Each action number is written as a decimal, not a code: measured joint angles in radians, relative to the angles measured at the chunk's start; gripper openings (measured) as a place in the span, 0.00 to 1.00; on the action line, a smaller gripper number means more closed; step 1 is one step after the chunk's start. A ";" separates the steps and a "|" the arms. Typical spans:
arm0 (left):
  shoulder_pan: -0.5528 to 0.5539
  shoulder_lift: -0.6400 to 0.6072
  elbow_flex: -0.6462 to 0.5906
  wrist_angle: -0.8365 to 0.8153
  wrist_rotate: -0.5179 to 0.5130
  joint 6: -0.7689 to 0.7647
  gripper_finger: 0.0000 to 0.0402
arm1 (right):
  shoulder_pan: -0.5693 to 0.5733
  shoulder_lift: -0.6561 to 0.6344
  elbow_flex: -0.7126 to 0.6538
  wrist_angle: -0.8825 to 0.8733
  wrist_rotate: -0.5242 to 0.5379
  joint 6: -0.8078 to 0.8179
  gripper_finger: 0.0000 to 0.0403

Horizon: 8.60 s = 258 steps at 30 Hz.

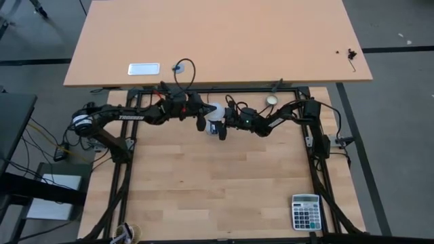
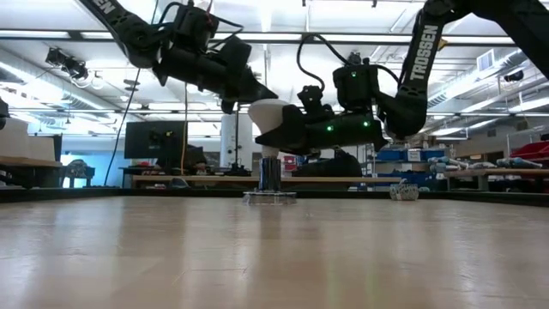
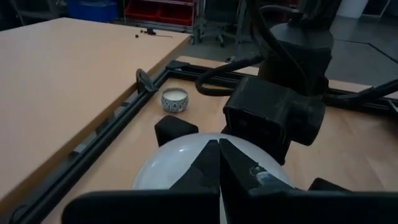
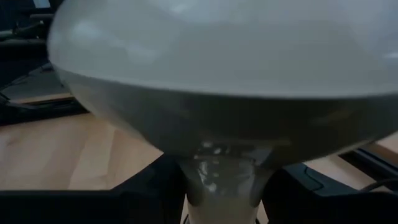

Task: Screw lightbulb
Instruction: Insert the light into the lamp socket

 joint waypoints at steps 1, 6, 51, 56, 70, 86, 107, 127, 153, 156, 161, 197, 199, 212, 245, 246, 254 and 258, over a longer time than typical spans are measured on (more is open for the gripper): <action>0.000 0.000 0.002 -0.004 0.001 0.000 0.00 | 0.000 0.000 0.000 0.000 0.000 0.000 0.44; 0.000 -0.003 0.004 -0.036 0.001 0.001 0.00 | -0.001 0.000 0.000 -0.003 -0.001 0.009 0.46; -0.038 0.002 -0.002 -0.056 0.012 0.023 0.00 | 0.019 -0.219 0.002 -0.470 0.030 -0.033 0.59; -0.055 0.000 -0.002 -0.031 0.010 0.023 0.00 | 0.025 -0.176 0.000 -0.351 0.051 -0.100 0.55; -0.056 0.001 -0.001 -0.020 0.006 0.021 0.00 | 0.019 -0.100 0.002 -0.192 0.048 -0.050 0.55; -0.057 0.000 0.000 -0.037 -0.005 0.024 0.00 | 0.020 -0.180 0.004 -0.352 0.056 -0.010 0.83; -0.061 0.002 0.014 -0.045 -0.011 0.031 0.00 | 0.025 -0.281 0.003 -0.540 0.047 -0.048 0.74; -0.059 0.002 0.130 -0.113 0.007 0.109 0.00 | 0.017 -0.283 -0.045 -0.473 0.049 -0.032 0.41; -0.057 0.000 0.133 -0.098 0.016 0.106 0.00 | -0.002 -0.096 -0.196 0.139 0.043 0.036 0.41; -0.055 0.000 0.133 -0.096 0.016 0.106 0.00 | -0.002 -0.066 -0.195 0.182 0.043 0.048 0.41; -0.043 0.000 0.133 -0.090 0.016 0.105 0.00 | -0.002 -0.032 -0.189 0.192 0.048 0.049 0.41; -0.082 0.056 -0.045 0.130 0.006 -0.057 0.00 | -0.021 -0.034 -0.243 0.244 0.055 0.005 0.40; -0.091 0.063 -0.079 0.164 -0.005 -0.089 0.00 | -0.022 -0.034 -0.243 0.242 0.055 0.001 0.40; -0.125 0.081 -0.138 0.354 0.043 -0.158 0.00 | -0.033 -0.037 -0.239 0.284 0.063 0.047 0.39; -0.130 0.503 0.010 0.274 -0.193 -0.169 0.00 | -0.042 -0.037 -0.239 0.310 0.051 0.091 0.39; -0.130 0.504 0.010 0.274 -0.199 -0.174 0.00 | -0.042 -0.037 -0.239 0.310 0.051 0.092 0.39; -0.123 0.472 0.012 0.162 -0.229 -0.157 0.00 | -0.042 -0.037 -0.239 0.324 0.041 0.092 0.39; -0.123 0.391 -0.020 0.069 -0.235 -0.132 0.00 | -0.041 -0.037 -0.239 0.340 0.032 0.093 0.39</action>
